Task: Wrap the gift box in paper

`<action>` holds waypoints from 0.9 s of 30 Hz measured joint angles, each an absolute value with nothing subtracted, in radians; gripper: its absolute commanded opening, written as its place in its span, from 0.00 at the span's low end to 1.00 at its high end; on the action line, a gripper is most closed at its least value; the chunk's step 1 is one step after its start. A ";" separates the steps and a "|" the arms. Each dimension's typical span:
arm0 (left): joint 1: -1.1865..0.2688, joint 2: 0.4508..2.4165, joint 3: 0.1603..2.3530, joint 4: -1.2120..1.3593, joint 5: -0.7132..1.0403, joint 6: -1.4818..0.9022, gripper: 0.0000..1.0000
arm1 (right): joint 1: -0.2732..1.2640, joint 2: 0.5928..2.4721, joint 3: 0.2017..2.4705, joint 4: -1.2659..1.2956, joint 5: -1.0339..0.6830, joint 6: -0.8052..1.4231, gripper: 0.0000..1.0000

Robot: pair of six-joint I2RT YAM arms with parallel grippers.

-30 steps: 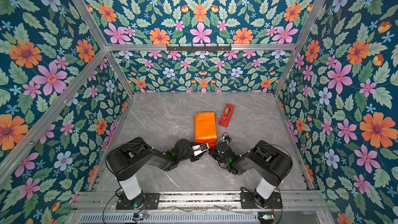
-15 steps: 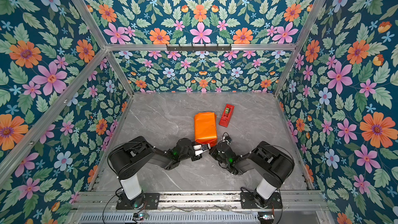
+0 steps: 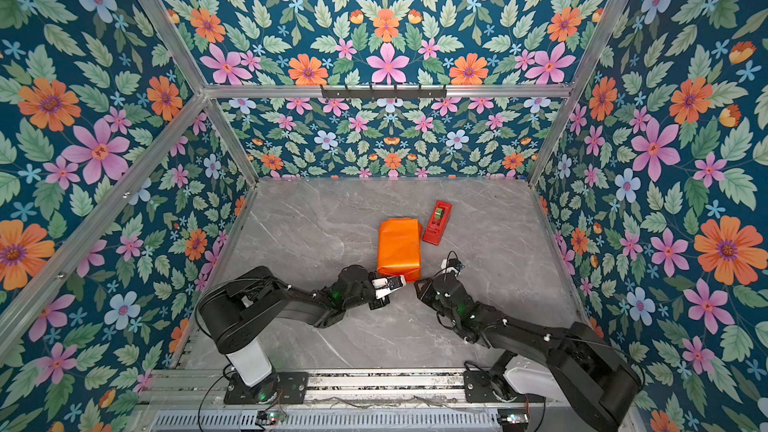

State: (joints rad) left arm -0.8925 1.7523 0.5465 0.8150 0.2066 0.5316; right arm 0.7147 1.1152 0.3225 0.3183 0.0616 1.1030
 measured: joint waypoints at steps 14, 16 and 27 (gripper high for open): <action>-0.926 1.739 0.573 0.733 0.228 0.511 0.00 | 0.577 1.202 0.508 0.132 -0.053 0.903 0.62; -0.929 1.743 0.575 0.730 0.231 0.511 0.00 | 0.567 1.238 0.532 0.131 -0.073 0.881 0.62; -0.934 1.735 0.589 0.702 0.236 0.489 0.00 | 0.547 1.321 0.534 0.146 -0.121 0.823 0.59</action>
State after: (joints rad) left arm -0.9340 1.7348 0.5888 0.7017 0.2356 0.4892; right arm 0.5468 1.3212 0.5343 0.1463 -0.1211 0.8234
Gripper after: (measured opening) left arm 0.049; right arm 0.598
